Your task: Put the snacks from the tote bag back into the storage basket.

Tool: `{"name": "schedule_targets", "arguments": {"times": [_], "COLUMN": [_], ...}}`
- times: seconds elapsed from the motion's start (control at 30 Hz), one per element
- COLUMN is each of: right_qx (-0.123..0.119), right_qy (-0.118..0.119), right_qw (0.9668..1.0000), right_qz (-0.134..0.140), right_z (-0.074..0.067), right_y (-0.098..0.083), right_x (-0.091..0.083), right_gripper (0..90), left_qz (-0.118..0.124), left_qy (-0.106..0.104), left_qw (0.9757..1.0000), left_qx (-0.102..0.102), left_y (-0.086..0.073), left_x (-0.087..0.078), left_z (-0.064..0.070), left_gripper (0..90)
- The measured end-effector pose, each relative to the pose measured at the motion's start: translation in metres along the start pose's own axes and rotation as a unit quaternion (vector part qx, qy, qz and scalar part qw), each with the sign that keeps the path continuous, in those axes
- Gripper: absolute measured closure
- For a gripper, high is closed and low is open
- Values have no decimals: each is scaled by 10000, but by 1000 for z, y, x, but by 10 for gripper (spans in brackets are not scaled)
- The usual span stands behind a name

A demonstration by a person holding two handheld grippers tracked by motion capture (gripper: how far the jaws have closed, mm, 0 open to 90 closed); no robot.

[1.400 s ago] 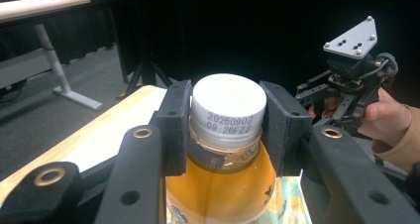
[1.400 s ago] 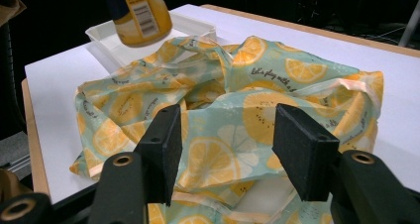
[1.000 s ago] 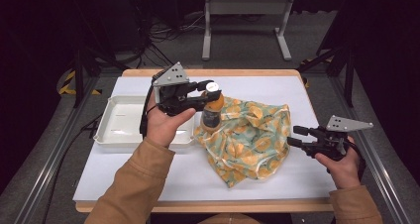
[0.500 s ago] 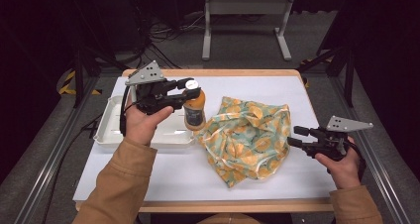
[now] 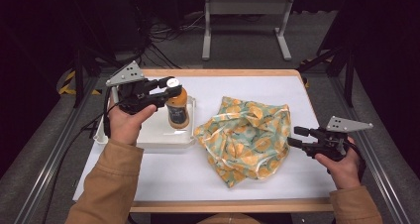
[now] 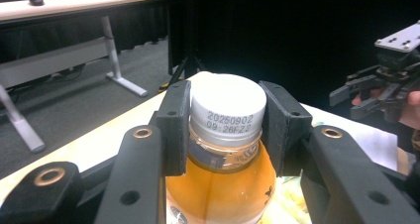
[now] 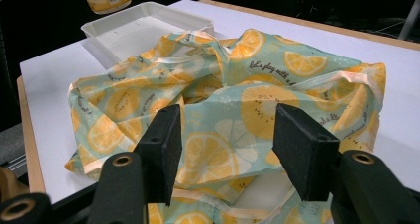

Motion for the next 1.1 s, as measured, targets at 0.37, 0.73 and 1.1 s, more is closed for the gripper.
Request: {"name": "schedule_targets", "arguments": {"times": [0.37, 0.73, 1.1], "right_qx": [4, 12, 3], "right_qy": [-7, -2, 11], "right_qw": [10000, 10000, 10000], "right_qz": [-20, -51, -68], "right_z": [0, -1, -1], "right_y": [-1, -2, -2], "right_x": [0, 2, 3], "right_gripper": [458, 457, 455], "left_qz": [-49, -174, -525], "left_qy": [332, 528, 588], "left_qw": [9993, 9978, 9955], "left_qx": [-144, -369, -524], "left_y": [-16, -40, -60], "left_x": [-1, 7, 20], "left_z": [-18, -30, -33], "left_gripper": [586, 586, 585]}}
Point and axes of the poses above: each handheld gripper's, and its own axes: x roughly forward along the jaws, y roughly out of its top, z roughly to its right, the point moved 5 cm from there along x, roughly forward along the jaws, and after that the axes turned 5 degrees about -z, right-handed, at the moved point
